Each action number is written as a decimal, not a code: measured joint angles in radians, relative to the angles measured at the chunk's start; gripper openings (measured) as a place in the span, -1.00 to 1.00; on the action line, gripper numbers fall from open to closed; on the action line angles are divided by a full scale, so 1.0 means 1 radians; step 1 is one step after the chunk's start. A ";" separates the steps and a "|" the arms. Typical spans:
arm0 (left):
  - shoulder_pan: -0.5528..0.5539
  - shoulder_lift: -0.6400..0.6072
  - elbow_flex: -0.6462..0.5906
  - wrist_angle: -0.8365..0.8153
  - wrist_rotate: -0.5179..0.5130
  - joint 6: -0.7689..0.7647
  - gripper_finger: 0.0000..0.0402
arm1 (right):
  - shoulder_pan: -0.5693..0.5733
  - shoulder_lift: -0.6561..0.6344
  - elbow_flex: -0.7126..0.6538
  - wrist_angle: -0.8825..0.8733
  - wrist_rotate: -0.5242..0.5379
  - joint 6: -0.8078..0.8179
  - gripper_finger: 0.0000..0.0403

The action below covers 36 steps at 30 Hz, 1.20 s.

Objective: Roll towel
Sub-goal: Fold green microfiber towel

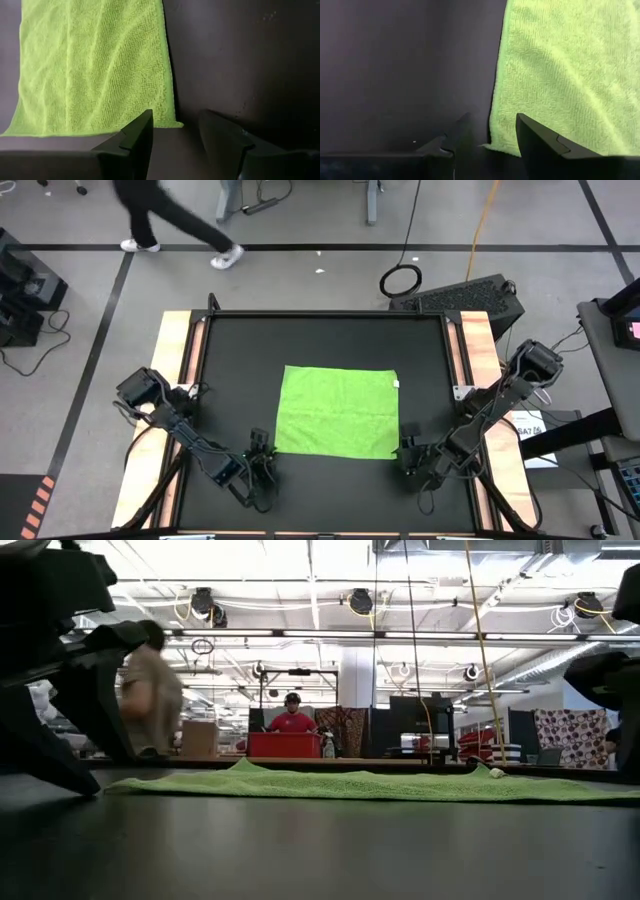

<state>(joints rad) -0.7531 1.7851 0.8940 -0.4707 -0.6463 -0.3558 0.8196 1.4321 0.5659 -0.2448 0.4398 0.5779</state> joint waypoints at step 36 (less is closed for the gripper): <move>0.131 0.000 -0.050 0.108 0.122 0.185 -0.97 | 0.013 0.076 0.000 -0.042 0.049 0.097 -0.96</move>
<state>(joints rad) -0.6220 1.7847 0.8444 -0.3630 -0.5243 -0.1706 0.8330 1.5077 0.5660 -0.2871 0.4889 0.6752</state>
